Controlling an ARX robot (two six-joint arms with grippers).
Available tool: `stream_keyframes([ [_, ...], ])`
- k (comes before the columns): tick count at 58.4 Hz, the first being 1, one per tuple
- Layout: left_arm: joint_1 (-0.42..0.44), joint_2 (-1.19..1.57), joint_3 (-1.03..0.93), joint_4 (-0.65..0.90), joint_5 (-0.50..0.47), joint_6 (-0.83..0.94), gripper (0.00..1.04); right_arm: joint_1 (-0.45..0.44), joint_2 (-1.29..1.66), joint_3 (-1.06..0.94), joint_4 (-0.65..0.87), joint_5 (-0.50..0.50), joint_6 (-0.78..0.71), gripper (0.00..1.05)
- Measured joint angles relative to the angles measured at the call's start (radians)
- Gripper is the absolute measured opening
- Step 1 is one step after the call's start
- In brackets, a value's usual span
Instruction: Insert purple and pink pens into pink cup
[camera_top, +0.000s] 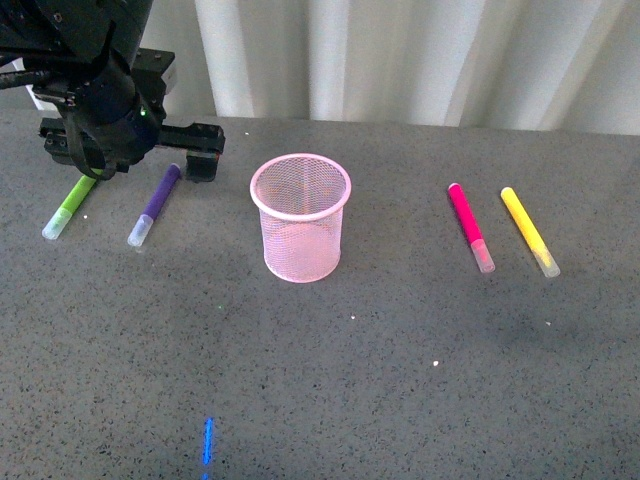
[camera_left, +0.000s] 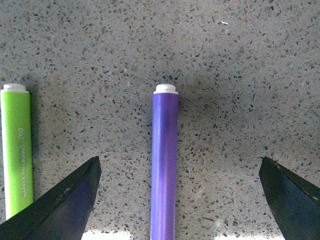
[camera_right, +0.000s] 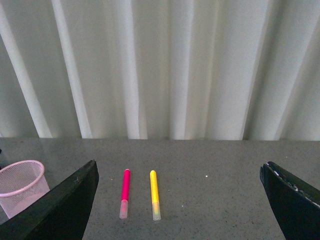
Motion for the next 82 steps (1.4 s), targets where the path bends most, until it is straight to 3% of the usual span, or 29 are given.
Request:
stream_keyframes([
  [30,-0.007,0.095,0.086,-0.001,0.013,-0.005,0.98,0.000,0.000,0.000,0.000,0.000,0.000,0.98],
  [51,0.001,0.111,0.099,0.010,0.023,-0.006,0.45,0.000,0.000,0.000,0.000,0.000,0.000,0.98],
  [60,0.014,0.112,0.096,0.034,0.009,-0.007,0.16,0.000,0.000,0.000,0.000,0.000,0.000,0.98],
  [82,0.050,0.003,-0.037,0.209,0.017,-0.070,0.13,0.000,0.000,0.000,0.000,0.000,0.000,0.98],
])
